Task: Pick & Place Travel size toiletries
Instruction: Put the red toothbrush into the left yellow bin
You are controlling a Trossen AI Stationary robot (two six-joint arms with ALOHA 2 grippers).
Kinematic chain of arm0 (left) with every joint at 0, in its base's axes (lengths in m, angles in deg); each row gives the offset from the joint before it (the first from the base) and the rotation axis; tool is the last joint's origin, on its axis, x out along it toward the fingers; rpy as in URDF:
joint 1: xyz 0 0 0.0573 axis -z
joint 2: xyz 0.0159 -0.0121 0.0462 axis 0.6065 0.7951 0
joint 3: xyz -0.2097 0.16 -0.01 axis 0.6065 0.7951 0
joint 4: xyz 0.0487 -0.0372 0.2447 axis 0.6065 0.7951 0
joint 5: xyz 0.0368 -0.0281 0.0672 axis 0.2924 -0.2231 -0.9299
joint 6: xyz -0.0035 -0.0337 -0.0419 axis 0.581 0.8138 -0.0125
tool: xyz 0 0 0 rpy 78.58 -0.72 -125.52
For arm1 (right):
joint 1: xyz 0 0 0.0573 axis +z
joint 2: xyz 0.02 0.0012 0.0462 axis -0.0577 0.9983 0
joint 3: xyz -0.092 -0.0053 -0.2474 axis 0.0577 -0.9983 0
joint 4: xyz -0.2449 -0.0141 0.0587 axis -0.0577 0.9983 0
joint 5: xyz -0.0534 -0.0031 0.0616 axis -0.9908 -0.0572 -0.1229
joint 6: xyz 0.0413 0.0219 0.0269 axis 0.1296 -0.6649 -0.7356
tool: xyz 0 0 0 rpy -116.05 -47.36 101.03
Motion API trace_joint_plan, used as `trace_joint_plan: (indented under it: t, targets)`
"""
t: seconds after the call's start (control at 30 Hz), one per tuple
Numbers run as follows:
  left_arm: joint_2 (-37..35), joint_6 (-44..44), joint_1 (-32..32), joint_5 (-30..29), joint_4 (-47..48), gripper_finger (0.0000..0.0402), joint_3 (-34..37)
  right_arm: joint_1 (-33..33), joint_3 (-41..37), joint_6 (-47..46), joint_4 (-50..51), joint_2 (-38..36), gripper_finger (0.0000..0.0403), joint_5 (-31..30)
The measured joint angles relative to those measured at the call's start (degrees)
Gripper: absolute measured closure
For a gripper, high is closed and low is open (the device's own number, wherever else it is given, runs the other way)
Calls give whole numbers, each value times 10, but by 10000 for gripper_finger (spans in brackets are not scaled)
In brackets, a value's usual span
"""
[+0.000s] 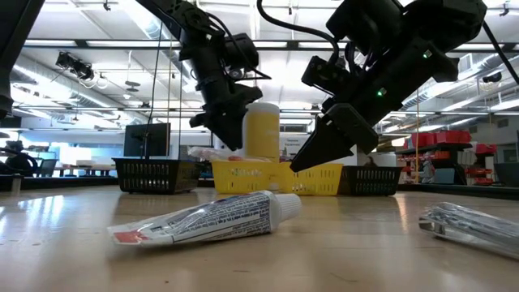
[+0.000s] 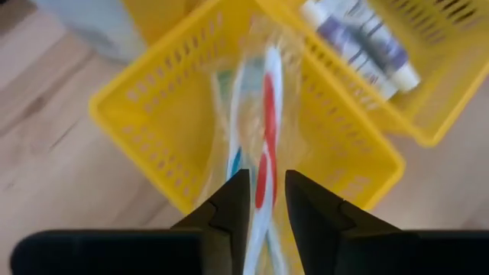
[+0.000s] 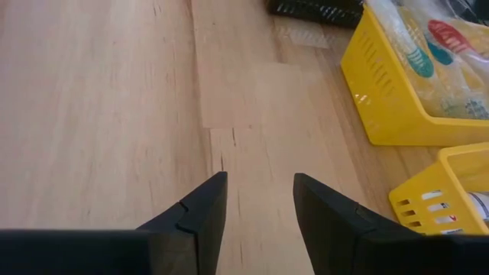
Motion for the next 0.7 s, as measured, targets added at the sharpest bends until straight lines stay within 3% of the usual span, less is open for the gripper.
trace_joint_plan:
  t: [0.27, 0.47, 0.7]
  targets:
    - [0, -47, 1, 11, -48, 301, 0, 0, 0, 0, 0, 0, 245, 0]
    - [0, -92, 8, -3, -85, 327, 0, 0, 0, 0, 0, 0, 246, 0]
    - [0, -88, 9, -22, -88, 362, 0, 0, 0, 0, 0, 0, 247, 0]
